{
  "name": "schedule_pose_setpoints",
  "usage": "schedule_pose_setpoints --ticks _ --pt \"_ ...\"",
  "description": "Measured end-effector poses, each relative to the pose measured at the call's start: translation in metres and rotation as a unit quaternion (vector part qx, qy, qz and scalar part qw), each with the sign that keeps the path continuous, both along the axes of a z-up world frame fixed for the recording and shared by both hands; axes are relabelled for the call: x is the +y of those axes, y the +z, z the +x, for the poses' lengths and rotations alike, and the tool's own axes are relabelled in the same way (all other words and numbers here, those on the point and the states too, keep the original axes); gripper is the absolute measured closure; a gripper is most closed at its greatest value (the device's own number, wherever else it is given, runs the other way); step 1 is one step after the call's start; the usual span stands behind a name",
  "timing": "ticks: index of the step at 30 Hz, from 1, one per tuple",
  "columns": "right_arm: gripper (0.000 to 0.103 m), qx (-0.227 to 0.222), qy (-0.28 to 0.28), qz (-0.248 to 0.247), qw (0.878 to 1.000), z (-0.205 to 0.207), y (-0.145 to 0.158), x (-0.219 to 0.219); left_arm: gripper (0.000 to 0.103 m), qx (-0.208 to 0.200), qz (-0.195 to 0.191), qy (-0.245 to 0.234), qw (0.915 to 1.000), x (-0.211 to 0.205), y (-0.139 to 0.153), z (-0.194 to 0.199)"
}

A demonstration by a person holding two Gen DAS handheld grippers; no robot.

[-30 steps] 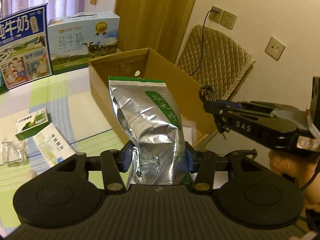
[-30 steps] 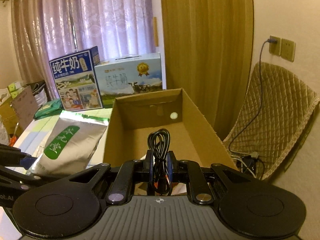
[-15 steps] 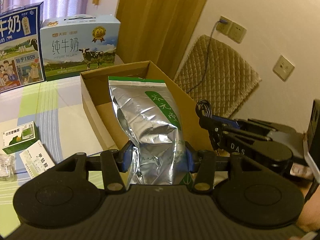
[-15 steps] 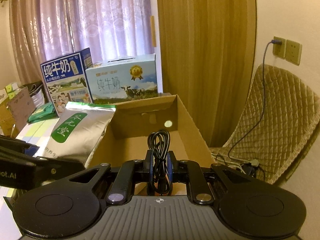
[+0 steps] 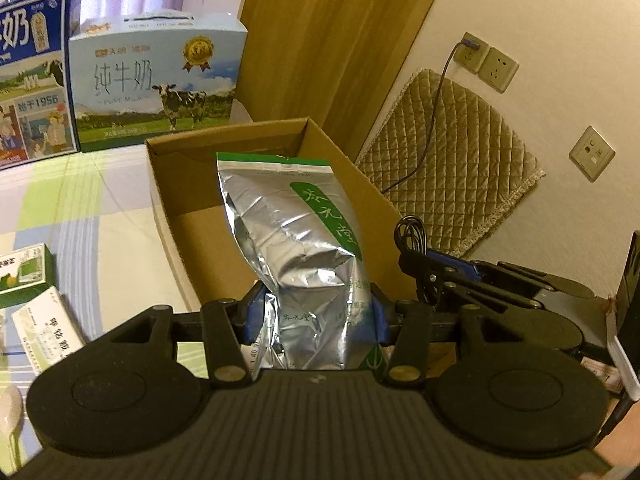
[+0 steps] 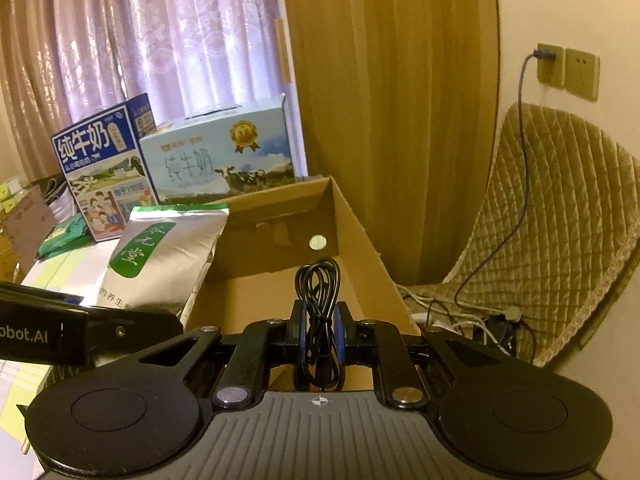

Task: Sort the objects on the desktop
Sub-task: 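Carry the pouch and cable over the cardboard box with both tools, then open both tools to drop the pouch and cable into the box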

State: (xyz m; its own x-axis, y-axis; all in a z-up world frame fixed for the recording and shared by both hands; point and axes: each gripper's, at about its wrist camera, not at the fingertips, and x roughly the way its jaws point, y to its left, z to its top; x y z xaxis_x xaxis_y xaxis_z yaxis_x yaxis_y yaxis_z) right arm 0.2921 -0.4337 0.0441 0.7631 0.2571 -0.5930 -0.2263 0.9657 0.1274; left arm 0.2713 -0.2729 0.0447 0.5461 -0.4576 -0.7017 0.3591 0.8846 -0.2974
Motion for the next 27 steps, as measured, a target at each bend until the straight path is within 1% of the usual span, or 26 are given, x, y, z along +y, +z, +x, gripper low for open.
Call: schedule_pose_setpoints --ticks 3,4,6,9,13,20,24,25,26,27 --pt "0.093 0.004 -0.003 0.001 1.0 0.001 -0.005 -0.003 0.057 0.003 0.0 0.002 1.0 -0.002 -0.006 0.003" --pt "0.093 0.005 -0.003 0.001 1.0 0.001 -0.006 -0.004 0.055 0.002 0.001 0.002 1.0 -0.003 -0.007 0.003" --pt "0.092 0.007 -0.005 0.003 1.0 0.001 -0.008 -0.005 0.052 -0.004 0.003 0.004 1.0 -0.002 -0.009 0.003" --pt "0.092 0.007 -0.003 0.004 1.0 0.001 -0.008 -0.004 0.052 -0.017 0.01 0.004 0.9998 0.002 -0.007 -0.001" --pt "0.092 0.008 -0.002 0.007 1.0 -0.001 -0.009 0.0 0.052 -0.03 0.014 0.01 0.9994 0.015 -0.002 -0.012" --pt "0.092 0.012 0.004 0.009 1.0 -0.003 -0.01 0.01 0.051 -0.031 0.008 0.027 0.9991 0.038 -0.001 -0.03" --pt "0.092 -0.001 0.011 0.019 1.0 -0.004 -0.006 0.015 0.051 -0.033 0.005 0.032 0.9989 0.047 0.0 -0.036" --pt "0.09 -0.004 0.012 0.018 1.0 -0.004 -0.004 0.016 0.05 -0.032 0.004 0.033 0.9989 0.048 0.0 -0.036" --pt "0.081 -0.005 0.01 0.016 1.0 -0.003 -0.003 0.017 0.049 -0.033 0.003 0.034 0.9989 0.05 0.0 -0.037" --pt "0.074 -0.007 0.006 0.016 1.0 -0.003 -0.002 0.017 0.048 -0.033 0.003 0.037 0.9988 0.052 0.0 -0.038"
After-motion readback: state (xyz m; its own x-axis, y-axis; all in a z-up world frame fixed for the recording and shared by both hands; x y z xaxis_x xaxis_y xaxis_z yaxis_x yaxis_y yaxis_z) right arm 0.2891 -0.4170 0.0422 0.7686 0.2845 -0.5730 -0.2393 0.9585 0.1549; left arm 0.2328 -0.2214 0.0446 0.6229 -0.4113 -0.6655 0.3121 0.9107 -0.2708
